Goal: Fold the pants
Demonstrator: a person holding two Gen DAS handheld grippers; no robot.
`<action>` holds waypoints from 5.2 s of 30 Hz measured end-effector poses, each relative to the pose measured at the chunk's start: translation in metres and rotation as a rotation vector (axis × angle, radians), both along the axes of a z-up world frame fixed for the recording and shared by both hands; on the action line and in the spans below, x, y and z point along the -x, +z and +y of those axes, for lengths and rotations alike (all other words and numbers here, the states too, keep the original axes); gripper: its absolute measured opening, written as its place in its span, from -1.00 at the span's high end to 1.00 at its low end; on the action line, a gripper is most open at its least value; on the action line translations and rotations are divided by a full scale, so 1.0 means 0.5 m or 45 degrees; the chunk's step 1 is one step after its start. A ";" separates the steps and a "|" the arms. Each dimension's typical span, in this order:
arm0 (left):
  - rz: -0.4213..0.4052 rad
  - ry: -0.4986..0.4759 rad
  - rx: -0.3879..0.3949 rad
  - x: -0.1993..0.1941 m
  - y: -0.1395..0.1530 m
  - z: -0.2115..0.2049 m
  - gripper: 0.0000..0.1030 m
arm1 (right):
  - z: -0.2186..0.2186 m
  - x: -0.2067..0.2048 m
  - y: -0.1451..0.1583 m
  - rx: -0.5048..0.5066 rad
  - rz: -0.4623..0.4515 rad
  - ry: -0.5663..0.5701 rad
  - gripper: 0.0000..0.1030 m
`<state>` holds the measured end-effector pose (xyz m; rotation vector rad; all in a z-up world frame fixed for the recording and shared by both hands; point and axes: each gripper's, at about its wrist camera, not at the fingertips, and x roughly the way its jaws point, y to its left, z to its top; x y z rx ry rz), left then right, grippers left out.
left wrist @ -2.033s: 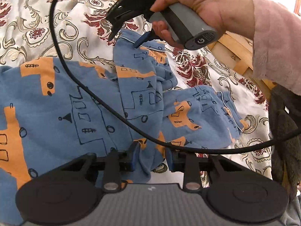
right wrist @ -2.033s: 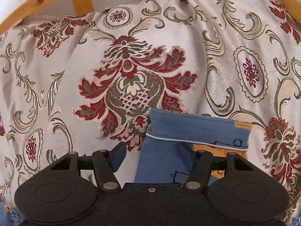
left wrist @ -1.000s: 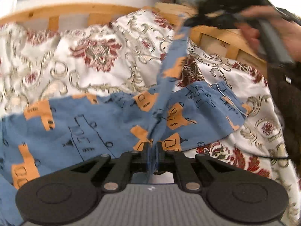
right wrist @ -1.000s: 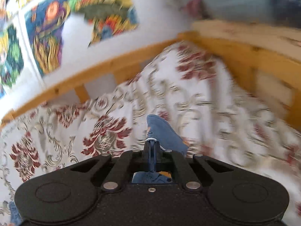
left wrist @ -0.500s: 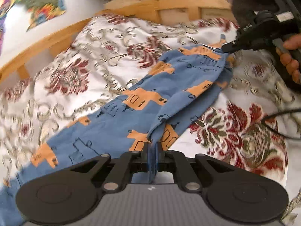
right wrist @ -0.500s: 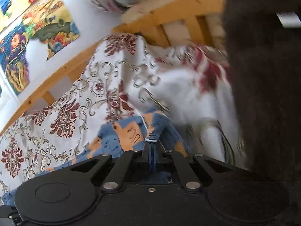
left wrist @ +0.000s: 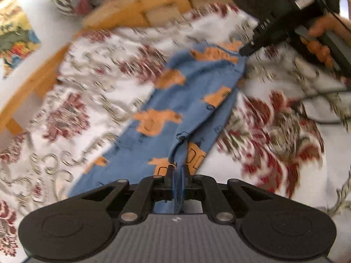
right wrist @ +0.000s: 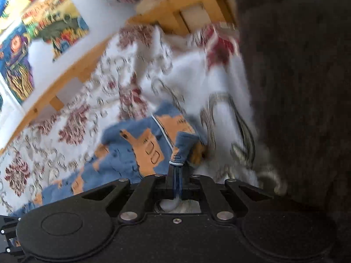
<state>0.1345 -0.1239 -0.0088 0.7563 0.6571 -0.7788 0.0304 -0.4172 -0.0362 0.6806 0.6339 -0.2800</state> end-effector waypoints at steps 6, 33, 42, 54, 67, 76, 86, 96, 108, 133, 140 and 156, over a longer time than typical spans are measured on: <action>0.263 0.075 0.151 -0.056 0.040 0.010 0.65 | -0.002 0.010 0.004 -0.025 -0.033 0.004 0.47; 1.144 0.240 0.159 -0.460 0.038 -0.407 0.23 | -0.014 0.025 -0.011 -0.035 -0.121 -0.254 0.32; 1.005 0.147 0.210 -0.443 0.071 -0.413 0.89 | -0.003 0.027 -0.004 0.037 -0.118 -0.222 0.87; 0.589 -0.030 0.010 -0.378 0.078 -0.423 0.82 | 0.020 -0.008 -0.002 0.249 -0.014 -0.126 0.81; 0.637 -0.110 0.035 -0.421 0.061 -0.488 0.14 | 0.028 -0.026 0.002 0.279 0.022 -0.095 0.47; 0.661 -0.131 -0.006 -0.415 0.033 -0.517 0.66 | 0.021 -0.032 -0.007 0.229 -0.002 -0.138 0.11; 0.449 -0.260 0.121 -0.351 0.088 -0.536 0.73 | 0.022 -0.016 0.013 0.377 -0.047 -0.195 0.79; 0.488 -0.156 0.176 -0.363 0.056 -0.517 0.15 | 0.046 -0.038 0.002 0.508 0.022 -0.103 0.18; 0.375 0.347 0.597 -0.234 0.157 -0.097 -0.79 | 0.189 -0.025 0.047 0.762 -0.241 0.170 -0.92; 0.310 0.655 0.423 -0.142 0.146 0.395 -0.86 | 0.383 -0.336 0.168 0.616 -0.108 1.157 -0.82; 0.371 0.553 0.317 -0.299 0.099 0.376 -0.85 | 0.447 -0.516 0.131 0.441 -0.068 1.463 -0.50; 0.426 0.424 0.360 -0.329 0.049 0.353 0.74 | 0.446 -0.553 0.079 0.435 -0.053 1.558 0.94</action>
